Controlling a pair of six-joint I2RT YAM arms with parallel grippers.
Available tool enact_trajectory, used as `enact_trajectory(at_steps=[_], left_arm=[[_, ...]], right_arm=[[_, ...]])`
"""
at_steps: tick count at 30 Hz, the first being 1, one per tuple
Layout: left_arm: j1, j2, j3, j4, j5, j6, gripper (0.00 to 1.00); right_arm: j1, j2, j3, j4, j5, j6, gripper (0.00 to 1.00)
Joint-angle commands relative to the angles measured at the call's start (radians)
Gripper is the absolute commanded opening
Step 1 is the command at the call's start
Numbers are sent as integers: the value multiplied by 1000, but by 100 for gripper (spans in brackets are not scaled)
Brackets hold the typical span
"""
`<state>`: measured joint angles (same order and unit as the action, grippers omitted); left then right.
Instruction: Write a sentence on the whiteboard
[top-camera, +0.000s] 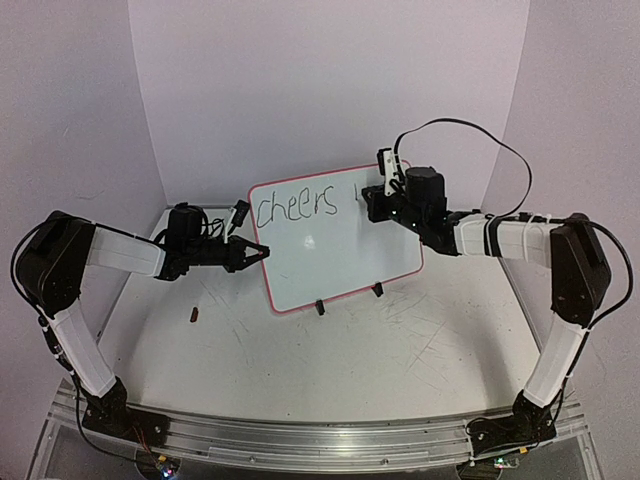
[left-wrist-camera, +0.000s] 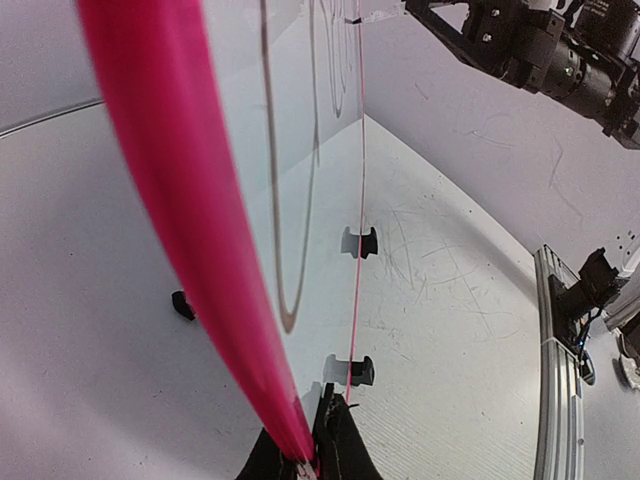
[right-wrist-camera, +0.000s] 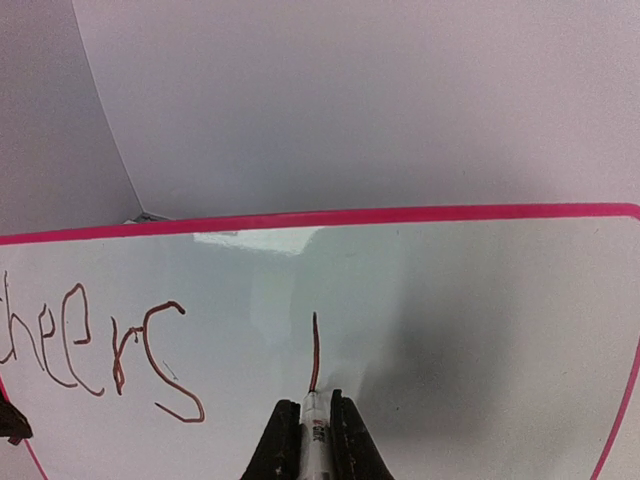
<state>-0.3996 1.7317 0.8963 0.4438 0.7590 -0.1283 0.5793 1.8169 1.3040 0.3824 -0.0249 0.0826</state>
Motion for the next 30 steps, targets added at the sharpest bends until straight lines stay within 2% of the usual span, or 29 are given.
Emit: enact_trajectory(at_steps=[1, 11, 16, 19, 22, 30], left_arm=[[9, -13, 33, 1, -132, 114, 0], [8, -9, 34, 1, -132, 115, 0], [7, -11, 33, 1, -133, 116, 0], [7, -11, 32, 1, -133, 117, 0], [8, -8, 36, 1, -133, 119, 0], [7, -12, 33, 0, -130, 116, 0]], right_arm=[[1, -38, -33, 6, 10, 24, 0], [1, -96, -70, 44, 126, 9, 0], [1, -158, -99, 135, -27, 7, 0], [1, -144, -85, 144, -114, 31, 0], [1, -70, -1, 87, -118, 47, 0], [1, -24, 27, 86, -67, 45, 0]])
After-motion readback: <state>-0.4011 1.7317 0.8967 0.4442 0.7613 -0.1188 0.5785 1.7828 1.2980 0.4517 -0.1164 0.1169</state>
